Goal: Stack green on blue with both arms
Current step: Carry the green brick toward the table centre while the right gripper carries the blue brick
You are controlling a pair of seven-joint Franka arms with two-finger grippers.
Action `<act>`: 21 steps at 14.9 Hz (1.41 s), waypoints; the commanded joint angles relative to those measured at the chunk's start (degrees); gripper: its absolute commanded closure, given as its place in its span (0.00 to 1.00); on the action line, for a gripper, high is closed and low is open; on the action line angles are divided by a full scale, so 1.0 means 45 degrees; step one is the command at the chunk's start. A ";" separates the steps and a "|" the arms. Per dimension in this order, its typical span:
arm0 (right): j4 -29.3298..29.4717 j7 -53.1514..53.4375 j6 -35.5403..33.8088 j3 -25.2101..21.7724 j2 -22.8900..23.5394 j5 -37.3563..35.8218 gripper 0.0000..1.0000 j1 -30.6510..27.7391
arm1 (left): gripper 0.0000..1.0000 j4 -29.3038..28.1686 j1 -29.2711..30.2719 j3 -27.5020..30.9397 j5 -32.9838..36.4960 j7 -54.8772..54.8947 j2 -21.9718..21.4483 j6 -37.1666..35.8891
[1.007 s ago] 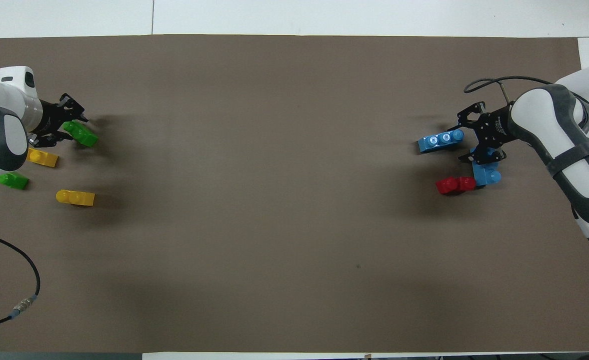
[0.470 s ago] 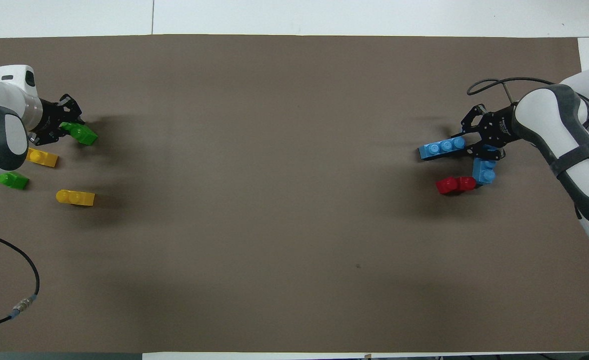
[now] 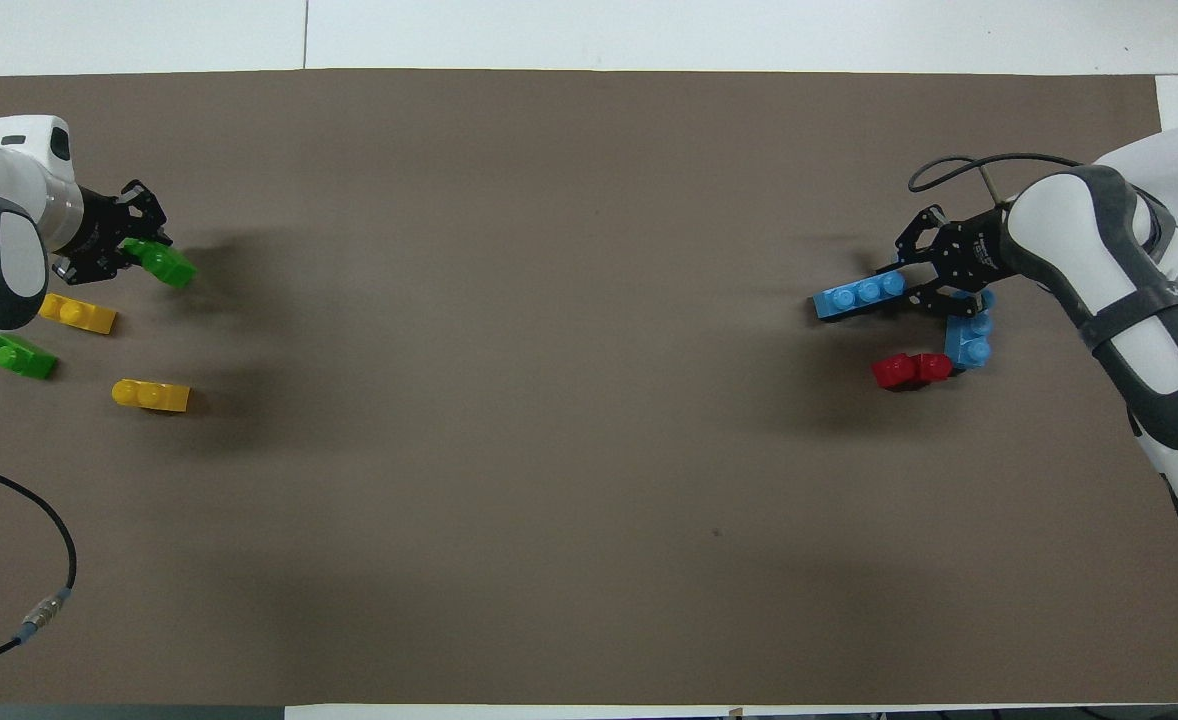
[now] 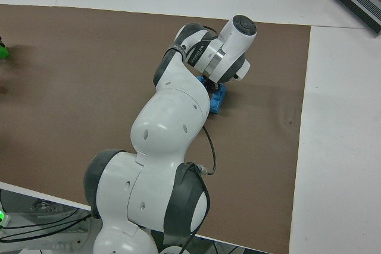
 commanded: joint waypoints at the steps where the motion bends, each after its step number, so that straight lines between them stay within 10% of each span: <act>1: 0.0531 0.1685 -0.0355 0.0004 -0.0190 0.0779 1.00 0.0279 | 1.00 -0.0191 -0.0162 0.0084 0.0102 -0.0173 -0.0953 -0.1000; 13: -0.0110 0.7450 -0.1198 -0.0016 -0.2572 0.0351 1.00 0.4376 | 1.00 -0.0853 -0.1997 0.0064 0.0043 -0.9540 -0.3102 -0.2897; 21: -0.4090 1.0721 0.3367 0.0043 -0.3724 -0.0003 1.00 0.6645 | 1.00 -0.2436 -0.4845 0.0084 0.0043 -1.5460 -0.4471 -0.2547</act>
